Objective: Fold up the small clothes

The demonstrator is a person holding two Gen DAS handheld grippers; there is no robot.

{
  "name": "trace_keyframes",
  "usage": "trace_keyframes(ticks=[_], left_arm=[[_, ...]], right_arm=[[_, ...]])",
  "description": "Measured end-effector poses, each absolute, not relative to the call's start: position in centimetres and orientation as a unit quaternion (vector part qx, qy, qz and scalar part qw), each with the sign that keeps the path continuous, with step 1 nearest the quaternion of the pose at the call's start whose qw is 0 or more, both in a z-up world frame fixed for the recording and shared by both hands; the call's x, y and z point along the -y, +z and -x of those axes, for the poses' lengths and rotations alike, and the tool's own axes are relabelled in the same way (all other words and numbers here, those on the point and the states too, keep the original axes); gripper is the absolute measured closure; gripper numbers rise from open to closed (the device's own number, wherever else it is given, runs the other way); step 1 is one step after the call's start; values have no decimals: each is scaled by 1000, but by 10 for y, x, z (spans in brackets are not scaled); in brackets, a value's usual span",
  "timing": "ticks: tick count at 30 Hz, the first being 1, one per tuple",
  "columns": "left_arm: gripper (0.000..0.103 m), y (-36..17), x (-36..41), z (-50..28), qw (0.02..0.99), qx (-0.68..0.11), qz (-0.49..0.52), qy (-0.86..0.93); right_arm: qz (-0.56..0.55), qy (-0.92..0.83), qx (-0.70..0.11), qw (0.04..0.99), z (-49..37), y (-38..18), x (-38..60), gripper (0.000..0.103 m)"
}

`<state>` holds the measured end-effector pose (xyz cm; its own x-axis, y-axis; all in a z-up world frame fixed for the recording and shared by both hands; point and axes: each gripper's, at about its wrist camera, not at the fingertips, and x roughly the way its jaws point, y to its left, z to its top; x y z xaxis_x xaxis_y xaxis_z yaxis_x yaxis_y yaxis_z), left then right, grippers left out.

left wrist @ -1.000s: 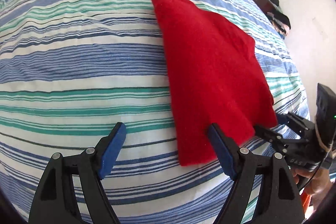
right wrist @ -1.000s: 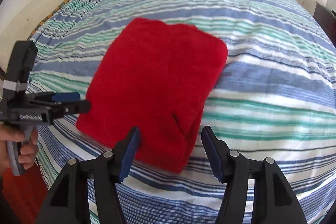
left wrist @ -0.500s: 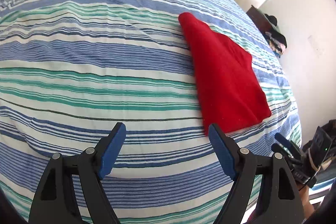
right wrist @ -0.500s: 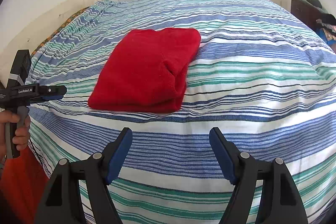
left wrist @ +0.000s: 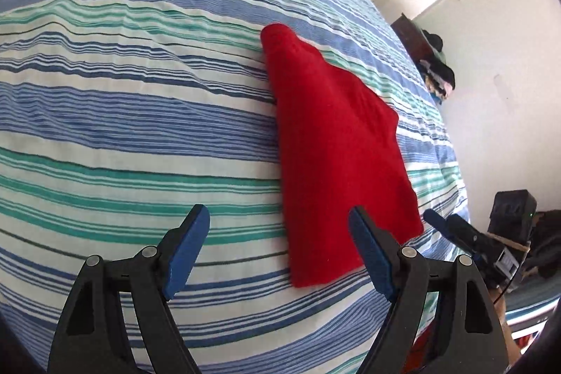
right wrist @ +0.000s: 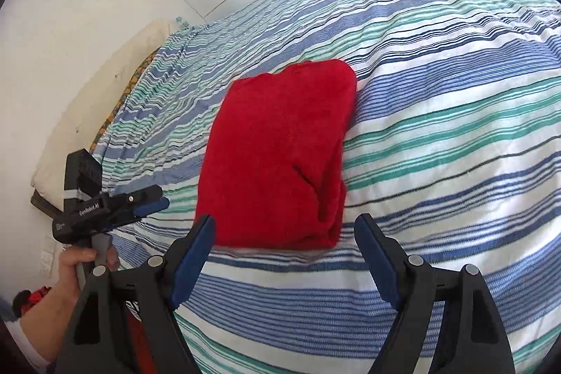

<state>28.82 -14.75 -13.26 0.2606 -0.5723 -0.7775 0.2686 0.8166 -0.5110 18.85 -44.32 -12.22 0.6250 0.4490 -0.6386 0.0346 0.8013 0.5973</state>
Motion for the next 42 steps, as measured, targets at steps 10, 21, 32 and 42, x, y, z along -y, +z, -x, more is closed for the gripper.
trace_keyframes(ticks=[10, 21, 32, 42], left_arm=[[72, -178, 206, -324, 708, -598, 176, -333], [76, -5, 189, -380, 784, -471, 163, -371], [40, -63, 169, -339, 805, -514, 67, -287], [21, -88, 132, -256, 832, -516, 5, -205]], right_arm=[[-357, 179, -524, 752, -297, -196, 433, 62], [-305, 229, -401, 833, -356, -50, 424, 77], [-259, 202, -407, 852, -346, -49, 398, 40], [-179, 55, -489, 852, -207, -129, 420, 15]])
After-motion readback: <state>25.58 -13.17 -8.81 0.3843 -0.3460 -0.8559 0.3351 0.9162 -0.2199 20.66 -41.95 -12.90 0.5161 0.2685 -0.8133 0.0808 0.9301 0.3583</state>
